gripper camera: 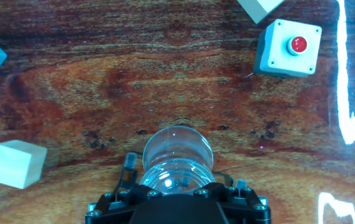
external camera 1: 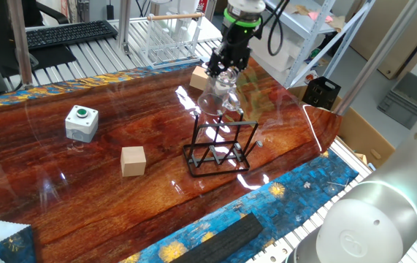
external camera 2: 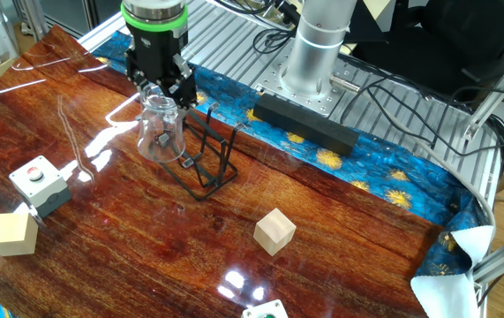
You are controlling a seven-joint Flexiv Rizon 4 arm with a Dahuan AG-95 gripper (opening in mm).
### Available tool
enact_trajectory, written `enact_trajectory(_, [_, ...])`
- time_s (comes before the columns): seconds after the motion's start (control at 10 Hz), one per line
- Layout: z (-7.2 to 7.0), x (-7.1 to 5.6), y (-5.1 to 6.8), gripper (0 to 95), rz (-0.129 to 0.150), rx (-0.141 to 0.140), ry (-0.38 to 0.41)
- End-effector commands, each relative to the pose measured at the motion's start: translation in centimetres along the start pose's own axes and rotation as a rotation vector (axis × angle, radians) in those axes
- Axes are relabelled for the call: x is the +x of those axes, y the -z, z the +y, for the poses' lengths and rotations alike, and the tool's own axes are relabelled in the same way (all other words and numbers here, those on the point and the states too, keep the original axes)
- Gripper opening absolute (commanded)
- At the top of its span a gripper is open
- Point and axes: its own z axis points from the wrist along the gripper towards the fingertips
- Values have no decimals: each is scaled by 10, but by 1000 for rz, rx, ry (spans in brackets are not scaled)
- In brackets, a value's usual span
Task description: Take the cup off the cup rack
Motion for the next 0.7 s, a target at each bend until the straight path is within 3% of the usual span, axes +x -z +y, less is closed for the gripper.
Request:
enact_trajectory(0.1, [9, -4, 1, 0, 8, -5, -24])
enact_trajectory(0.3, [22, -16, -2, 0, 4, -48, -31])
enact_trajectory(0.7, [33, -41, -5, 0, 6, -55, -12])
